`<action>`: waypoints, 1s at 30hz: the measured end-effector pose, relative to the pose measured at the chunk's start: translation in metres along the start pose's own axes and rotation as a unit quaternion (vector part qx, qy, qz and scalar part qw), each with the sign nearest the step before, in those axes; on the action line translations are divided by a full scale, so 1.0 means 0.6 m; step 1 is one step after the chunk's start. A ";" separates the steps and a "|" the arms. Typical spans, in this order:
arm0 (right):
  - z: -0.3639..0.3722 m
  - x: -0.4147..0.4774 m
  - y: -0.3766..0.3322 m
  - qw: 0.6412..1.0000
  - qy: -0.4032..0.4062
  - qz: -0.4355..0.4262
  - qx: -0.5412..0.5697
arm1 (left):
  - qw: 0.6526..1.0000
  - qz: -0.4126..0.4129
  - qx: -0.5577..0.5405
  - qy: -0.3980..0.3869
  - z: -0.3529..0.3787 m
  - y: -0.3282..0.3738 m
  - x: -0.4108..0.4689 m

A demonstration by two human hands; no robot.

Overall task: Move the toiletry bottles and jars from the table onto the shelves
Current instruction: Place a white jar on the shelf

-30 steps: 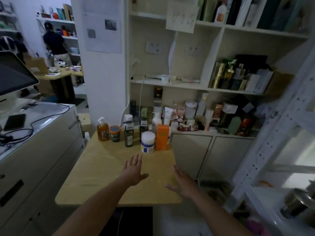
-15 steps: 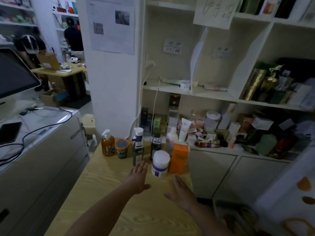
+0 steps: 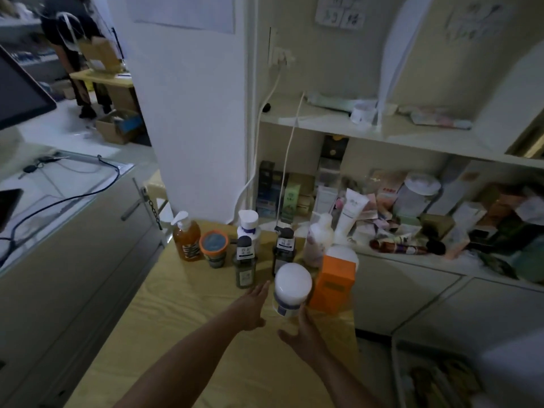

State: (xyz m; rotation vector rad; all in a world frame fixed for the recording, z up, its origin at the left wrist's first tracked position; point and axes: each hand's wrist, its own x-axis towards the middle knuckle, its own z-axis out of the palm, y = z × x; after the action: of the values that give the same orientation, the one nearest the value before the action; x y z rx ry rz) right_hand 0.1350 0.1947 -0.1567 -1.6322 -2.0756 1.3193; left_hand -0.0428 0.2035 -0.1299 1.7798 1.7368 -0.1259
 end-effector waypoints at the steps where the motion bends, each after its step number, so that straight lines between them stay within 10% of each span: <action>1: 0.001 0.006 0.006 1.000 0.003 -0.004 0.001 | 1.000 0.002 -0.029 -0.006 0.002 0.001 0.012; 10: 0.014 0.059 0.021 0.982 0.072 0.090 0.150 | 0.969 -0.020 -0.244 0.013 0.002 0.003 0.093; 21: 0.028 0.036 0.043 0.964 0.103 0.082 0.230 | 0.849 -0.103 -0.517 0.017 0.011 -0.015 0.068; 26: 0.024 0.015 0.045 0.971 0.083 0.104 0.199 | 0.939 -0.060 -0.339 0.014 0.028 -0.022 0.051; 30: 0.006 0.056 0.042 0.973 0.046 0.089 0.208 | 0.947 -0.009 -0.319 0.044 0.029 -0.003 0.058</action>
State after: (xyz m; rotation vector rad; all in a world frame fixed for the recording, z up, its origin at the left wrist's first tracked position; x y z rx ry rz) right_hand 0.1374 0.2217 -0.1893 -1.6739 -1.4975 1.5704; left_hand -0.0339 0.2248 -0.1615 1.2998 1.6070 0.4668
